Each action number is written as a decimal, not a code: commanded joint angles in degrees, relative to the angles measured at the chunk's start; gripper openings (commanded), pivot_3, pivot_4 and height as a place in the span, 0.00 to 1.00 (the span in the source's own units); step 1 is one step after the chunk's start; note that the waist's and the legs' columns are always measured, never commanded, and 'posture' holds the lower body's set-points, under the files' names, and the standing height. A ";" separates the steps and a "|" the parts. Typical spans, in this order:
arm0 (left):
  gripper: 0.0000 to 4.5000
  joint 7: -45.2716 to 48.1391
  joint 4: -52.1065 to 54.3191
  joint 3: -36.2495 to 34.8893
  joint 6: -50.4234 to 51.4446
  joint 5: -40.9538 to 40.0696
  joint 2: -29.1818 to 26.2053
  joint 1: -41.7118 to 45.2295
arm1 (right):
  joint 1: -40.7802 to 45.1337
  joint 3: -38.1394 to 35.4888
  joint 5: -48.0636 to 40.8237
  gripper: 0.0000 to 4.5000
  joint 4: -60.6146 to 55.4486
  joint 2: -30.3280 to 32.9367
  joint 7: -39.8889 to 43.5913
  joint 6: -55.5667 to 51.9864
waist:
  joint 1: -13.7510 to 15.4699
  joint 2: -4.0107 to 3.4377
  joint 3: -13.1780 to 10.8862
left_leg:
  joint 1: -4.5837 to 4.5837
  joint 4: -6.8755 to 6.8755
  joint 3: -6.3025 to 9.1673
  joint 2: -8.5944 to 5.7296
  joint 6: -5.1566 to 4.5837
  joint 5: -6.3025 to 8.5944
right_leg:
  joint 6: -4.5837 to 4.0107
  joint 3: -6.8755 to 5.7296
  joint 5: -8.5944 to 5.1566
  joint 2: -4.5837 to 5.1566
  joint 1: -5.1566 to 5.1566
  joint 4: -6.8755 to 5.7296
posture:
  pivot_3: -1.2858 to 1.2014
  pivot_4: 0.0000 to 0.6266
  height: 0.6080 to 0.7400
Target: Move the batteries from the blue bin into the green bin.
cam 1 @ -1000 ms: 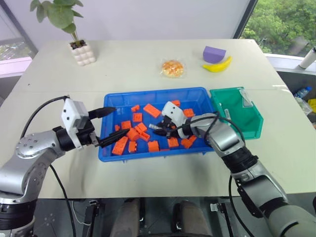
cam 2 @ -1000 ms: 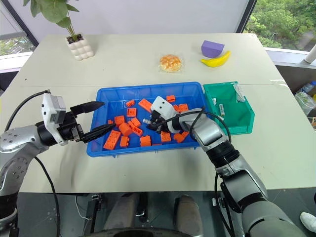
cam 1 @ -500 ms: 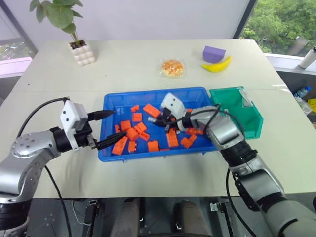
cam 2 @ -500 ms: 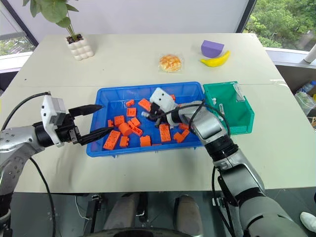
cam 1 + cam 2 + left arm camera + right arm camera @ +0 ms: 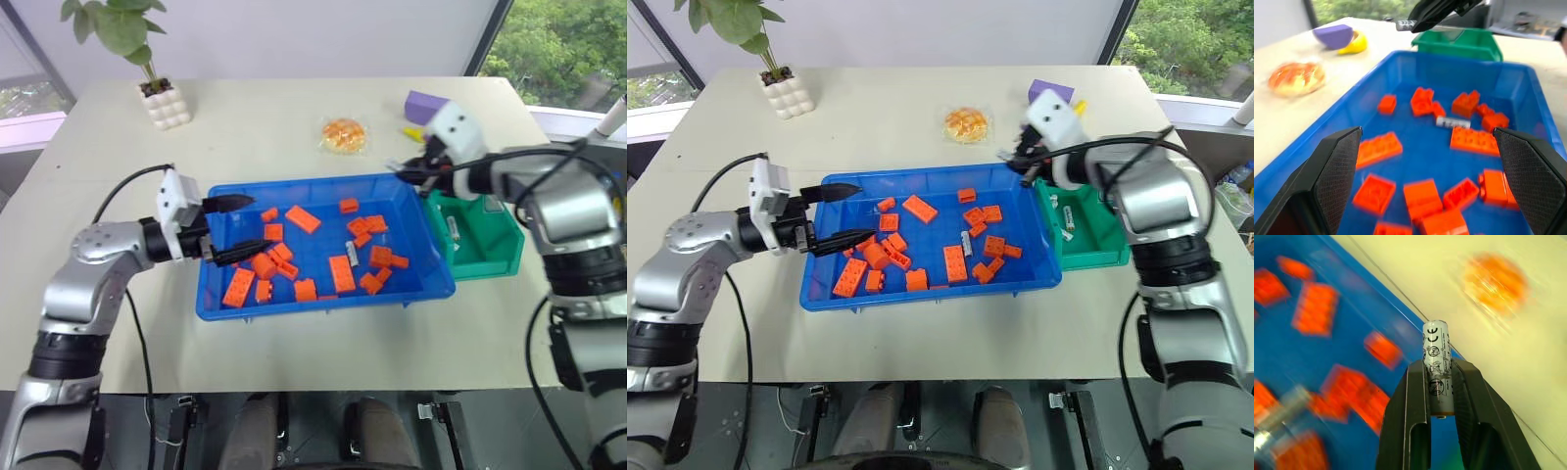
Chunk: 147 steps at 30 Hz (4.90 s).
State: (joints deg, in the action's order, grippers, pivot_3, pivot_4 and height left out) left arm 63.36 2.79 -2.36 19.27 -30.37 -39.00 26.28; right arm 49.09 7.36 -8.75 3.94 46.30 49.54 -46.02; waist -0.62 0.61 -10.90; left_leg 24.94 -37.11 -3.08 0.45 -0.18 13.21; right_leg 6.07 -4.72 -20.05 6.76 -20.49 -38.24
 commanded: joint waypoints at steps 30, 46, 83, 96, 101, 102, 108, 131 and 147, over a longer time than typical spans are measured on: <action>1.00 4.01 -7.11 0.90 -4.18 2.96 4.66 6.87 | -4.12 -7.69 0.26 0.98 -5.43 7.10 -4.39 -1.34 | -0.02 -0.02 -0.01 | 0.00 -0.09 0.00 0.03 0.00 -0.01 | 0.00 0.00 0.00 0.00 0.04 0.01 | 0.52 0.24 1.00; 1.00 -0.24 5.01 -5.00 4.15 -5.29 2.89 4.02 | -7.05 -13.43 -21.35 0.98 -25.40 -9.98 -9.74 -33.43 | 1.17 0.01 -0.01 | 0.03 -0.13 0.15 0.00 0.01 -0.01 | 0.00 -0.04 0.00 -0.01 0.10 -0.01 | 0.52 0.24 1.00; 1.00 -11.06 11.41 -5.04 0.14 -3.24 7.05 -5.43 | -12.17 -1.67 -18.05 0.98 -12.29 -20.31 -21.30 -26.22 | 0.81 0.01 0.00 | 0.03 -0.12 0.13 0.01 0.01 -0.01 | 0.00 -0.01 0.00 -0.05 0.05 -0.07 | 0.52 0.24 1.00; 1.00 -13.59 12.70 -5.03 -0.45 -3.29 7.91 -6.66 | -13.26 2.95 -13.80 0.60 -11.86 -17.59 -19.65 -21.18 | 0.85 0.03 0.02 | 0.03 -0.12 0.14 0.01 0.01 -0.01 | 0.00 -0.01 0.00 -0.05 0.06 -0.07 | 0.52 0.24 1.00; 1.00 -13.99 12.57 -5.02 -0.68 -3.34 7.97 -6.53 | -13.48 2.90 -13.65 0.01 -12.42 -17.46 -19.58 -21.18 | 0.88 0.04 0.03 | 0.03 -0.12 0.14 0.01 0.01 -0.01 | 0.00 -0.01 0.00 -0.04 0.07 -0.06 | 0.52 0.24 1.00; 1.00 -14.06 12.44 -5.03 -0.78 -3.32 7.97 -6.44 | -13.52 2.93 -13.57 0.00 -12.49 -17.43 -19.60 -21.12 | 0.88 0.06 0.04 | 0.03 -0.12 0.14 0.01 0.01 -0.01 | 0.00 -0.01 0.00 -0.04 0.07 -0.06 | 0.52 0.24 1.00; 1.00 -14.22 12.33 -5.15 -0.87 -3.42 7.86 -6.34 | -13.22 3.41 -12.77 0.00 -13.20 -16.75 -18.73 -19.12 | 0.88 0.06 0.04 | 0.02 -0.12 0.14 0.01 0.01 -0.01 | 0.00 -0.01 0.00 -0.05 0.07 -0.06 | 0.52 0.24 1.00; 1.00 -13.76 11.52 -5.03 -0.76 -3.39 7.67 -6.61 | -6.16 6.49 -14.10 0.75 -19.95 0.20 0.67 -14.65 | 1.13 0.04 0.02 | 0.02 -0.10 0.13 0.02 -0.02 0.00 | 0.00 -0.02 0.00 -0.01 0.08 0.02 | 0.52 0.24 1.00; 1.00 -14.71 13.60 -5.74 0.32 -4.26 6.74 -7.47 | -11.52 14.91 -6.21 0.75 -14.84 0.22 2.04 -5.66 | 1.13 0.04 0.03 | 0.02 -0.12 0.13 0.01 -0.01 0.00 | 0.00 -0.02 0.00 -0.01 0.09 0.03 | 0.52 0.24 1.00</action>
State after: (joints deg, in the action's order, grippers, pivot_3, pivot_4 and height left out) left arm 48.43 13.81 -6.26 19.64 -33.53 -31.44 18.67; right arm 37.37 22.67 -16.27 -11.08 46.08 51.20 -53.37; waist 0.52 0.65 -10.87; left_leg 24.96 -37.23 -2.95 0.47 -0.20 13.21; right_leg 6.07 -4.74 -20.05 6.75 -20.40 -38.21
